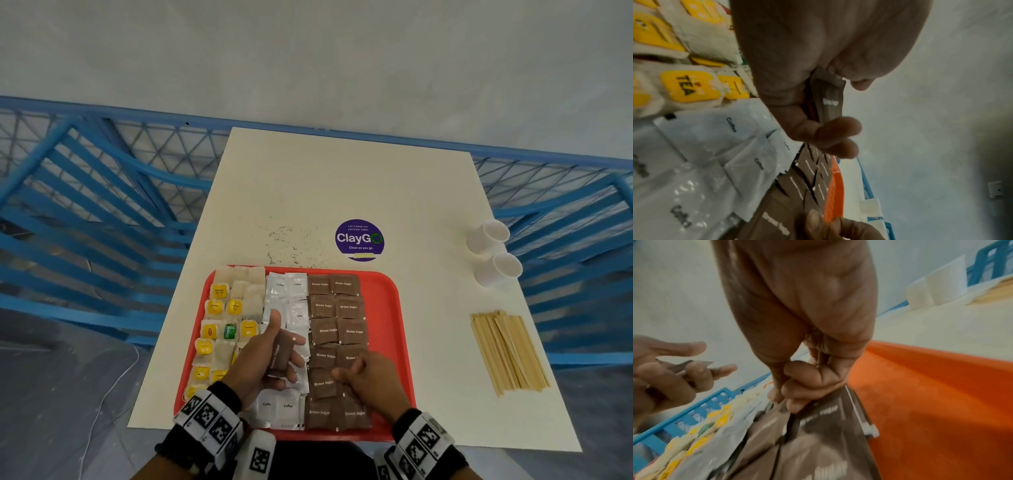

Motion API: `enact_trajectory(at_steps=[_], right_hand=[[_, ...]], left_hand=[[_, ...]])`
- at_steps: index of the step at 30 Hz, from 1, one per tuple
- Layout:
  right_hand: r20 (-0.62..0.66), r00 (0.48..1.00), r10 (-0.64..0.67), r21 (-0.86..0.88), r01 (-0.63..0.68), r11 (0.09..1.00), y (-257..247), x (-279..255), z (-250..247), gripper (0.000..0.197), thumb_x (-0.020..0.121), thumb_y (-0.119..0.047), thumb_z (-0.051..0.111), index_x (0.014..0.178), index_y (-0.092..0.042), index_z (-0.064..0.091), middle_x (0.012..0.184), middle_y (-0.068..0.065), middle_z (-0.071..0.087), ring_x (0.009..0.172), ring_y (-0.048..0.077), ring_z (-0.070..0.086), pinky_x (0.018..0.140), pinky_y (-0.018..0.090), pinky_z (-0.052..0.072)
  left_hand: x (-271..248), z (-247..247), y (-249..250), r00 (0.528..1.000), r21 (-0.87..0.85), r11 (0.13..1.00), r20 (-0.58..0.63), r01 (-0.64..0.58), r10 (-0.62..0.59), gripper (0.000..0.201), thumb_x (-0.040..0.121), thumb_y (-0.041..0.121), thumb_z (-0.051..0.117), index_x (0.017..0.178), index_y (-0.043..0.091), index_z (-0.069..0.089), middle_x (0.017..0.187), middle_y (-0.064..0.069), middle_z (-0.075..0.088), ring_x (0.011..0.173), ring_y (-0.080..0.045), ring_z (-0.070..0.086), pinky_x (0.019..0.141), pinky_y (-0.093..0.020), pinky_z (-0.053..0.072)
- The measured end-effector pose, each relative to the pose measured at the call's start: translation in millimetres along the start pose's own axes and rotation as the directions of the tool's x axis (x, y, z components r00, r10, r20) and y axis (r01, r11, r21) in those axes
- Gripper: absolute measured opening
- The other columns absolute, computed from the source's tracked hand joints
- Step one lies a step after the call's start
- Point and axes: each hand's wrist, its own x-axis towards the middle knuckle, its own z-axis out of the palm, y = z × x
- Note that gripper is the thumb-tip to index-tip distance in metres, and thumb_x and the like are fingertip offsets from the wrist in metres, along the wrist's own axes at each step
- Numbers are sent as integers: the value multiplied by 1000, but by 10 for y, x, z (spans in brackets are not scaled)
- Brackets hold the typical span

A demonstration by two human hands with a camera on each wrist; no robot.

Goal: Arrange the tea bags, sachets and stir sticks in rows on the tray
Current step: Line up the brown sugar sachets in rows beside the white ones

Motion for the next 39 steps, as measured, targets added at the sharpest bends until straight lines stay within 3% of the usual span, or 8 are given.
enact_trajectory(at_steps=[6,10,15,22,27,32,34,39], right_hand=[[-84,969,-231,88,238,967,-439,-244,-299,30,83,-46,74,71,-20,64,71,-3,70,65,5,62,66,24,51],[7,909,-416,283,397,873,-709,-394,-359,22,90,-20,71,73,-7,71,63,5,72,62,-5,64,74,15,49],[-129,955,-269,446,298,844,-527,-396,-451,26,94,-26,66,76,-9,73,65,1,68,57,11,54,55,22,44],[-165,915,-368,456,402,794,-510,-445,-511,15,91,-25,69,93,-13,76,89,5,77,84,26,73,78,34,57],[-145,953,-265,626,296,722,-449,-366,-563,19,94,-24,66,88,-8,74,70,4,69,55,11,59,51,21,44],[-75,976,-205,545,212,811,-88,-278,-605,12,86,-20,75,84,-9,75,66,5,66,55,12,57,51,20,44],[-39,990,-139,497,140,857,133,-237,-571,7,86,-15,75,84,-8,74,64,5,66,54,11,56,51,19,45],[89,996,27,443,-64,894,484,-187,-349,10,86,-1,72,80,-7,66,52,-2,62,38,3,49,41,14,39]], left_hand=[[-46,180,107,975,-63,998,222,-6,20,92,86,78,16,120,8,64,75,-27,66,47,-27,59,39,-21,39],[-100,369,226,933,86,990,351,-116,79,83,96,70,17,114,5,66,79,-24,67,52,-26,60,41,-21,41],[-180,391,281,945,203,926,147,-317,291,29,97,30,61,87,3,66,75,-19,70,62,-28,69,49,-30,53],[-169,511,291,908,355,836,144,-418,393,24,94,29,66,83,10,76,77,-16,72,63,-35,68,57,-43,59],[-151,556,376,918,278,875,152,-396,367,17,89,17,72,85,1,72,66,-14,67,58,-18,65,53,-29,55],[-99,525,239,932,291,885,136,-363,337,28,96,25,65,79,4,73,68,-13,70,59,-19,65,54,-28,54],[3,446,52,916,495,778,111,-388,386,27,95,28,66,79,8,74,71,-8,73,58,-11,65,57,-24,53],[170,371,-388,895,926,83,328,-368,302,16,86,44,68,91,31,60,103,16,61,98,-10,59,86,-38,51]])
